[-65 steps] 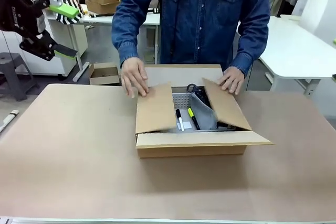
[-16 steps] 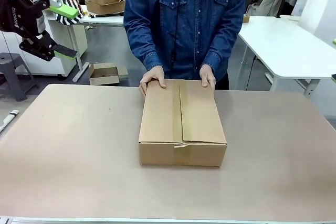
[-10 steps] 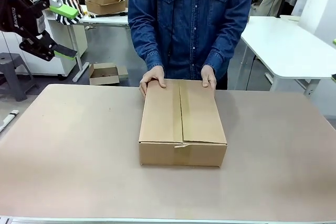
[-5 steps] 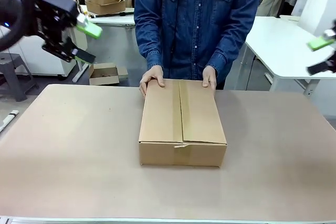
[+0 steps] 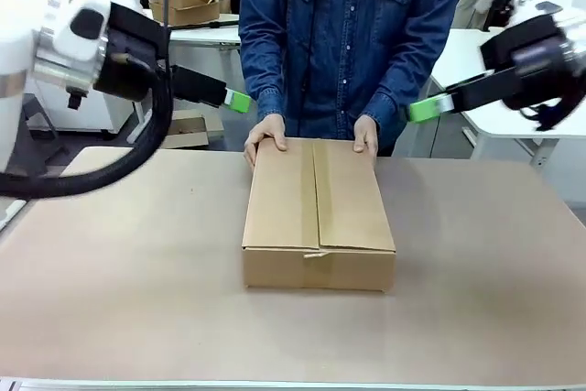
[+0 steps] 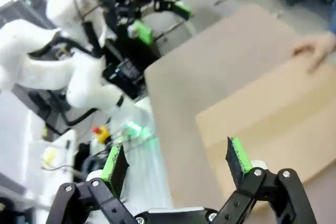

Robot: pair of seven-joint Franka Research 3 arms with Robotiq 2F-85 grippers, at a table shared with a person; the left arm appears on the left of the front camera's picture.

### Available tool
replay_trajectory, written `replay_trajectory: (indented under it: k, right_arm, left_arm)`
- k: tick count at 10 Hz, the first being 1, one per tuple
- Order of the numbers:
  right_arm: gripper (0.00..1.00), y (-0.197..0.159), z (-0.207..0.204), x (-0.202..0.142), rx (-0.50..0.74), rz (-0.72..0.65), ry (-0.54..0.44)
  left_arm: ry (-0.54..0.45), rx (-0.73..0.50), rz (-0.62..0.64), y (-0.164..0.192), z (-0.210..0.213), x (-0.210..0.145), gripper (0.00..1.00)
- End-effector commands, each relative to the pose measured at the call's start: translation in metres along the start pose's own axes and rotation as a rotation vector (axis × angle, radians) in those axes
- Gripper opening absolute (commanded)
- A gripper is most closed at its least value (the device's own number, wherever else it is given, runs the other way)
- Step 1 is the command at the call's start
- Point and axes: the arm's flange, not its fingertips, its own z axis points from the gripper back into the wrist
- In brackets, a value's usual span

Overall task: Pack the gift set into the box.
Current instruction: Press and hold the closed box until the human finishes sealing it.

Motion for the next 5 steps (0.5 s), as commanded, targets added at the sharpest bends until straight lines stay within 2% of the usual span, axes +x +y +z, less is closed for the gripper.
replay_trajectory:
  k: [1,2,3,4,5]
  right_arm:
    - [1.00,-0.019,-0.043,-0.017,-0.257,0.168,-0.126]
    - [1.00,-0.030,-0.049,-0.024,-0.228,0.108,-0.074]
    - [1.00,-0.038,-0.039,-0.026,-0.245,-0.060,-0.013]
    - [1.00,-0.016,-0.031,-0.014,-0.180,0.103,-0.059]
    - [1.00,-0.016,-0.031,-0.014,-0.180,0.103,-0.059]
  left_arm:
    - [-0.048,-0.078,-0.160,-0.007,-0.029,-0.016,1.00]
    - [0.026,-0.196,-0.185,-0.009,-0.031,-0.020,1.00]
    - [0.098,-0.267,-0.087,0.001,-0.026,-0.021,1.00]
    - [0.002,-0.079,-0.137,-0.020,-0.024,-0.009,1.00]
    - [0.002,-0.079,-0.137,-0.020,-0.024,-0.009,1.00]
